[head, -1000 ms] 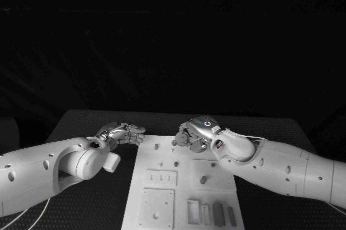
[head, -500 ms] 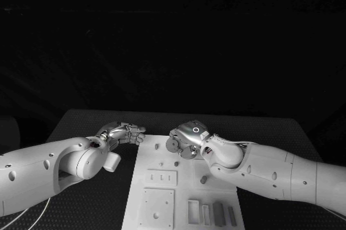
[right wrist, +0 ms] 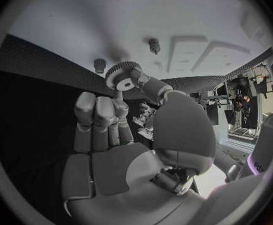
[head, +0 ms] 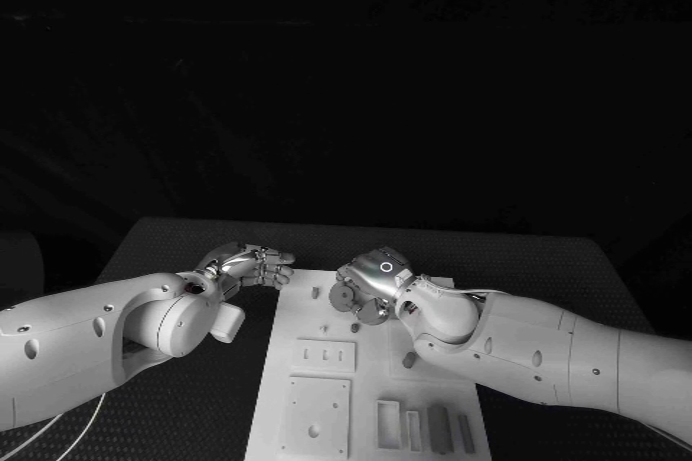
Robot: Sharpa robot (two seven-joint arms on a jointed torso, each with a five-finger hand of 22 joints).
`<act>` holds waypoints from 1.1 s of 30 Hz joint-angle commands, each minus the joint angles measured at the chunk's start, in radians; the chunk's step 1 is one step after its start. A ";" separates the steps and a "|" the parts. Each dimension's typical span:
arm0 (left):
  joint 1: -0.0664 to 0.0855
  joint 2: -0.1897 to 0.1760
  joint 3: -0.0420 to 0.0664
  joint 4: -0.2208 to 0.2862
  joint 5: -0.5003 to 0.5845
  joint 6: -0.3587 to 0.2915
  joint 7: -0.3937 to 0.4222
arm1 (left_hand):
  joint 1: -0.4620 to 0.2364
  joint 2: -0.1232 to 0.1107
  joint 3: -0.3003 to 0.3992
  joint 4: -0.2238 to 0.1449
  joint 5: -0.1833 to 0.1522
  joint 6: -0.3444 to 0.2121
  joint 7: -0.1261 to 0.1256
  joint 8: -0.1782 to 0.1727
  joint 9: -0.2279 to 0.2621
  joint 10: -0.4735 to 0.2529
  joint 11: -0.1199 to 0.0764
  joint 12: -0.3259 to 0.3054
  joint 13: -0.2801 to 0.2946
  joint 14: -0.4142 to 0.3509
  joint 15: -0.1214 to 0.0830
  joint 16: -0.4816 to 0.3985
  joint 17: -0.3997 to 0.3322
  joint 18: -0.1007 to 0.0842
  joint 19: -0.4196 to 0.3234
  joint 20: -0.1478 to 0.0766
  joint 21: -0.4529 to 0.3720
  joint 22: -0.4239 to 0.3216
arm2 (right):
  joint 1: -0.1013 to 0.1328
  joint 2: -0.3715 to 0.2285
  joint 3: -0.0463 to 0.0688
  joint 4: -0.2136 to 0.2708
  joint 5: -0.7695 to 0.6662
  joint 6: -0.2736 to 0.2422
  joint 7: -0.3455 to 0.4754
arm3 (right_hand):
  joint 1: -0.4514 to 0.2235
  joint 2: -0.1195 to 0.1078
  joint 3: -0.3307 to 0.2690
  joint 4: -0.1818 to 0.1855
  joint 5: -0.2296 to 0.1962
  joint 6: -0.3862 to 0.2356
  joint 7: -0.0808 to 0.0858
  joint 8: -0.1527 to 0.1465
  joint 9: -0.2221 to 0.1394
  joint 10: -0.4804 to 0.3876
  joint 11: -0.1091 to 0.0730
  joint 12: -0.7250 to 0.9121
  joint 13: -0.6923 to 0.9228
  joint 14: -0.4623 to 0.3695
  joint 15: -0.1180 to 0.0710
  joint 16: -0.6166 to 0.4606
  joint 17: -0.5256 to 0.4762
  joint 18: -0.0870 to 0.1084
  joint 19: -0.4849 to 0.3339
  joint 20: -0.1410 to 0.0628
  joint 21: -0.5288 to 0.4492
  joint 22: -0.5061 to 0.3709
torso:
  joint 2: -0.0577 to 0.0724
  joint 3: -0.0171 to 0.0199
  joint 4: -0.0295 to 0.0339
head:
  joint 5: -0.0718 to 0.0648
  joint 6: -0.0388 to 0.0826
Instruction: Assemble the parts on the task board
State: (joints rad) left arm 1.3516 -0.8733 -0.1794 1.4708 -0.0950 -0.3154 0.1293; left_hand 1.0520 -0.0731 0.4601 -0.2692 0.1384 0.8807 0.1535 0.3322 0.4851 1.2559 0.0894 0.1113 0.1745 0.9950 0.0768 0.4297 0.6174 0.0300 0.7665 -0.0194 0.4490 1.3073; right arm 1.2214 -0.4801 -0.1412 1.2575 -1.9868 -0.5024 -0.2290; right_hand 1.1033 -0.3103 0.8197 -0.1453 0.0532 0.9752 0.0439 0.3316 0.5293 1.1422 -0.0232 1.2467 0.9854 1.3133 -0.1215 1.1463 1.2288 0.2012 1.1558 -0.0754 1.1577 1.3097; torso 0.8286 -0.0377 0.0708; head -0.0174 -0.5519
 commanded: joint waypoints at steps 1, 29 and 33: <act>0.001 0.004 0.001 0.001 -0.005 0.015 0.009 | 0.000 0.003 0.004 -0.001 0.000 0.000 0.008 -0.007 0.001 0.006 0.002 -0.005 0.002 0.002 0.006 -0.005 0.001 0.013 -0.008 0.001 0.005 0.019 | -0.002 0.008 -0.002 -0.008 -0.028 0.011 -0.015 | 0.000 0.010 0.000 -0.004 -0.004 0.075 0.043 0.001 0.005 0.008 0.001 -0.006 -0.002 0.006 -0.001 0.003 -0.002 0.061 0.004 -0.003 0.004 0.008 | 0.000 0.0008 -0.0010 | 0.001 0.000; 0.001 0.007 0.001 -0.001 -0.007 0.015 0.006 | 0.000 0.002 0.004 -0.002 -0.001 0.000 0.008 -0.008 0.002 0.007 0.002 -0.007 0.003 0.003 0.006 -0.006 0.003 0.014 -0.009 0.002 0.006 0.019 | -0.006 0.033 -0.010 -0.045 -0.020 0.051 -0.006 | -0.005 0.010 0.007 -0.010 -0.004 0.072 0.044 -0.003 0.005 0.011 0.002 -0.010 -0.006 0.008 0.000 0.002 -0.007 0.061 0.006 -0.003 0.003 0.006 | 0.000 0.0014 -0.0015 | 0.004 -0.004; 0.001 0.007 0.001 0.000 -0.007 0.015 0.006 | -0.001 0.002 0.004 -0.001 -0.001 0.000 0.008 -0.008 0.002 0.007 0.002 -0.007 0.003 0.003 0.006 -0.006 0.003 0.014 -0.009 0.002 0.006 0.019 | -0.006 0.033 -0.010 -0.047 -0.015 0.061 -0.003 | -0.006 0.010 0.007 -0.010 -0.004 0.071 0.045 -0.003 0.005 0.011 0.002 -0.011 -0.006 0.008 0.000 0.002 -0.007 0.061 0.006 -0.003 0.003 0.006 | 0.000 0.0005 -0.0018 | 0.005 -0.006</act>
State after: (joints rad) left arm 1.3516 -0.8680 -0.1795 1.4687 -0.0967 -0.3145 0.1290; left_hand 1.0520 -0.0731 0.4601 -0.2692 0.1384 0.8807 0.1535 0.3283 0.4857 1.2559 0.0894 0.1113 0.1761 0.9951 0.0768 0.4297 0.6191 0.0298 0.7629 -0.0158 0.4490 1.3078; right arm 1.2196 -0.4467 -0.1477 1.2164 -2.0004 -0.4878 -0.2347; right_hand 1.0991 -0.3065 0.8237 -0.1521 0.0501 0.9786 0.0411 0.3265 0.5301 1.1457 -0.0197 1.2428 0.9808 1.3134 -0.1213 1.1463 1.2228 0.2015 1.1591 -0.0752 1.1575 1.3096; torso 0.8289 -0.0362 0.0691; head -0.0130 -0.5563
